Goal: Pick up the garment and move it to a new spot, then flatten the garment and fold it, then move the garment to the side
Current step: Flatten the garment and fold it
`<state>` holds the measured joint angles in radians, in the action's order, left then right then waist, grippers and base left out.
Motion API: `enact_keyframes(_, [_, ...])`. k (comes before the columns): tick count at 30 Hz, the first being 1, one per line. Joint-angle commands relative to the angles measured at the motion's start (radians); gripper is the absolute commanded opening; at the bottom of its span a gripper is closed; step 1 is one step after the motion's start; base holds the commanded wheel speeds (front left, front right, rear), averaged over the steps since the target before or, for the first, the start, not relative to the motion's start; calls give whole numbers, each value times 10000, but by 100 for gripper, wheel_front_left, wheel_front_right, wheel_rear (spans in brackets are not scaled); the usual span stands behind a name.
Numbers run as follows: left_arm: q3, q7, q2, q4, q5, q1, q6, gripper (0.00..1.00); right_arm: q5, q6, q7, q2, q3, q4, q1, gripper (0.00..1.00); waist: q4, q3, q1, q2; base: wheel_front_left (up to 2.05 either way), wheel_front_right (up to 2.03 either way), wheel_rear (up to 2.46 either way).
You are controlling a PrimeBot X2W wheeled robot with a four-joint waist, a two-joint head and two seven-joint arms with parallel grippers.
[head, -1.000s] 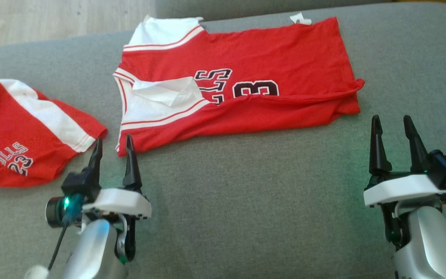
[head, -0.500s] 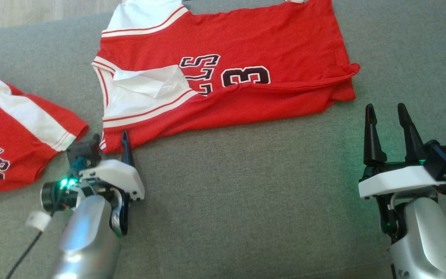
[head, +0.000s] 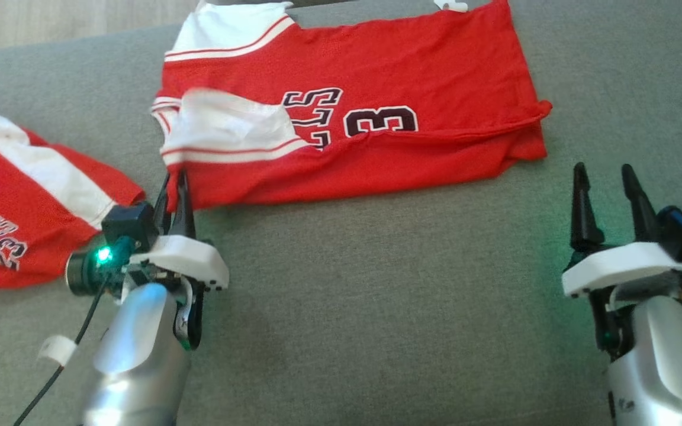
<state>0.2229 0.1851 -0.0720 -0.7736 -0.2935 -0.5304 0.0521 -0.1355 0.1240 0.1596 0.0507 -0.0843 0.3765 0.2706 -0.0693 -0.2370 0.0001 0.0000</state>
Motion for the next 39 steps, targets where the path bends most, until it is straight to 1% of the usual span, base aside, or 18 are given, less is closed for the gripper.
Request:
enact_keyframes(1, [-279, 308, -174, 522, -46, -146, 1, 0, 61, 67, -141, -4, 48, -147, 414, 100, 113, 69, -1, 0, 0, 0, 0])
enact_keyframes(5, [-197, 668, -137, 1437, 76, 48, -67, 0, -308, 67, -777, -4, -483, 550, 872, 100, 339, 118, -1, 0, 0, 0, 0])
enact_keyframes(7, [-29, 728, -97, 2012, 208, 235, -130, 0, -534, 67, -1281, -4, -826, 1328, 1353, 100, 511, 89, -1, 0, 0, 0, 0])
enact_keyframes(9, [107, 741, -65, 2252, 261, 341, -194, 0, -575, 67, -1517, -5, -880, 1877, 1733, 100, 612, 55, -1, 0, 0, 0, 0])
enact_keyframes(11, [228, 748, -31, 2398, 290, 412, -229, 0, -849, 67, -1701, -5, -830, 2444, 2127, 100, 708, 16, -1, 0, 0, 0, 0])
enact_keyframes(15, [467, 755, 28, 2531, 311, 466, -318, 0, -915, 67, -1975, -5, -846, 3605, 2845, 100, 847, -81, -1, 0, 0, 0, 0])
enact_keyframes(19, [640, 758, 76, 2550, 299, 423, -322, 0, -1097, 67, -2007, -5, -867, 4702, 3536, 100, 978, -191, -1, 0, 0, 0, 0])
enact_keyframes(23, [741, 761, 105, 2506, 263, 353, -311, 0, -1172, 67, -1777, -5, -767, 5697, 4142, 100, 1077, -283, -1, 0, 0, 0, 0])
enact_keyframes(27, [824, 762, 121, 2395, 230, 317, -313, 0, -1000, 67, -1359, -5, -645, 6536, 4591, 100, 1117, -334, -1, 0, 0, 0, 0])
enact_keyframes(28, [824, 762, 121, 2395, 230, 317, -313, 0, -1000, 67, -1359, -5, -645, 6536, 4591, 100, 1117, -334, -1, 0, 0, 0, 0])
enact_keyframes(29, [833, 763, 123, 2362, 222, 319, -311, 0, -874, 67, -1229, -5, -665, 6728, 4673, 47, 1114, -330, -1, 0, 0, 0, 0])
enact_keyframes(30, [834, 763, 123, 2328, 214, 325, -307, 0, -687, 67, -1070, -5, -736, 6892, 4743, 0, 1104, -318, -1, 0, 0, 0, 0])
enact_keyframes(34, [743, 764, 11, 2178, 190, 393, -248, 0, 242, 67, -524, -5, -1231, 7338, 4898, 0, 977, -174, -1, 0, 0, 0, 0])
enact_keyframes(39, [586, 765, -133, 2060, 154, 576, -168, 0, 1147, 67, -210, -5, -2037, 7490, 4784, 0, 794, 173, -1, 0, 0, 0, 0])
